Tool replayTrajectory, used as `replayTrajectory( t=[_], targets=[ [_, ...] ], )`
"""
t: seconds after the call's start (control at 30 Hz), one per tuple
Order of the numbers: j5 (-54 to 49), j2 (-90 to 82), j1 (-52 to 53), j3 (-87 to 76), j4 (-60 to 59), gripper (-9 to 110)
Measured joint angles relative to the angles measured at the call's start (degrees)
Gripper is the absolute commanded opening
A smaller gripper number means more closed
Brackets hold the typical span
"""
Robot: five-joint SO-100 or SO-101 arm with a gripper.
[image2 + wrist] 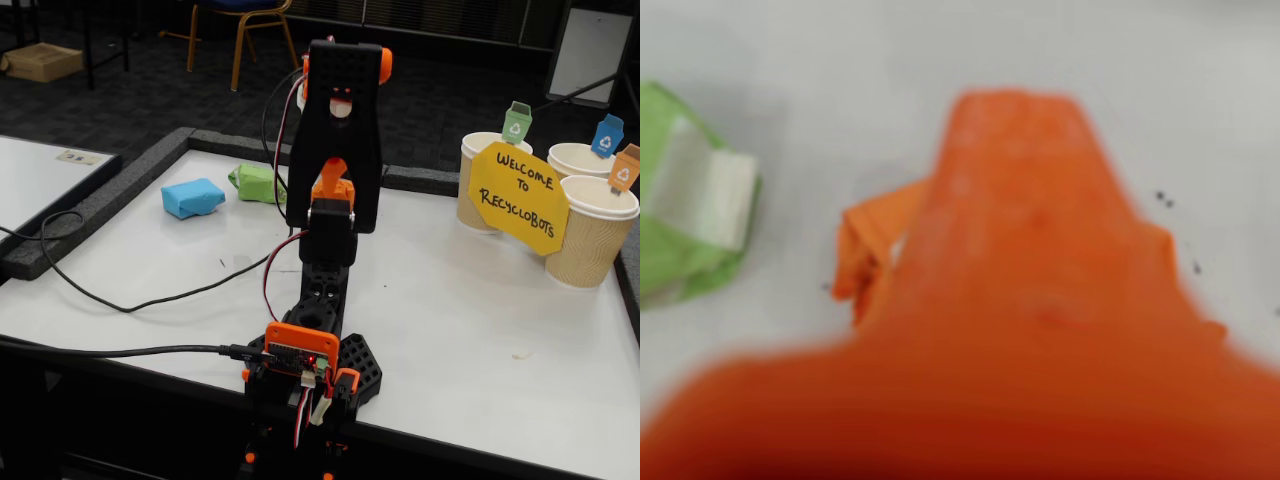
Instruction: Sort rubbish by color.
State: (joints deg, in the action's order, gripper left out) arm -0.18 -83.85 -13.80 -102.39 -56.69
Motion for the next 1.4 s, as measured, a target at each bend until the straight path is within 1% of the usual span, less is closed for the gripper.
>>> replayTrajectory(
  t=[0.37, 0.57, 0.73, 0.9, 1.27, 1.4],
  targets=[
    [0.0, 4.6, 1.7, 0.0, 2.7, 21],
    [0.0, 6.6, 1.7, 0.0, 4.2, 19],
    [0.0, 8.3, 1.7, 0.5, 5.1, 12],
    [0.0, 9.3, 1.7, 1.9, 6.1, 1],
    [0.0, 9.3, 1.7, 2.6, 6.1, 0],
    [0.0, 9.5, 1.7, 4.2, 3.1, 0]
  ],
)
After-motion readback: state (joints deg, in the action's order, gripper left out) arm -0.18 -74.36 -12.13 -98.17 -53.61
